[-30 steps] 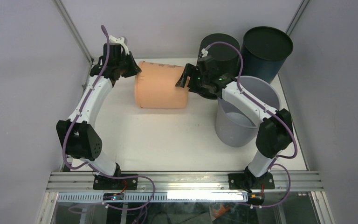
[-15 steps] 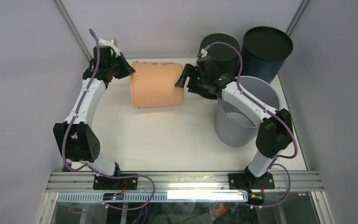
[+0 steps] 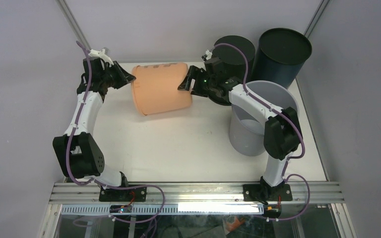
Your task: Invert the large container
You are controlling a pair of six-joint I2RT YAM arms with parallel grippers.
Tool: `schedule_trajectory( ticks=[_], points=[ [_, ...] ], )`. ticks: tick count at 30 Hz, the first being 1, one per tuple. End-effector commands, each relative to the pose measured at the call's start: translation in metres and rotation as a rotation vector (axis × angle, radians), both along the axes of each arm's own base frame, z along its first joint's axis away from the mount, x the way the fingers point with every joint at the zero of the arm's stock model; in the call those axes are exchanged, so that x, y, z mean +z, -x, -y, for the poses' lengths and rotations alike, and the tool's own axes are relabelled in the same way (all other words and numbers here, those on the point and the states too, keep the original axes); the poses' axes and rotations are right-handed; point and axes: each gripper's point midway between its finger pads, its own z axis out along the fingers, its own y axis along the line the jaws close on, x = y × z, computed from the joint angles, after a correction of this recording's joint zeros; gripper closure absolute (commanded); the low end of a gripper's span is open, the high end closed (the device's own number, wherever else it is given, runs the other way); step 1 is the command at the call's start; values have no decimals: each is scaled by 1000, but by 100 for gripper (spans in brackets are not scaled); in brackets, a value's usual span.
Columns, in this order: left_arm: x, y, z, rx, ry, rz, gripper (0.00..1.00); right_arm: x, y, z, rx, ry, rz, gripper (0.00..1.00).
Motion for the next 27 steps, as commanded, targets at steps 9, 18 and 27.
schedule_trajectory(
  ticks=[9,18,27],
  points=[
    [-70,35,-40,145,-69,-246,100,125,29,-59,273,-310,253,20],
    [-76,27,-42,156,-62,-262,100,148,70,-104,405,-364,264,20],
    [-70,2,-22,89,77,-239,100,161,80,-139,486,-394,274,20]
  ],
)
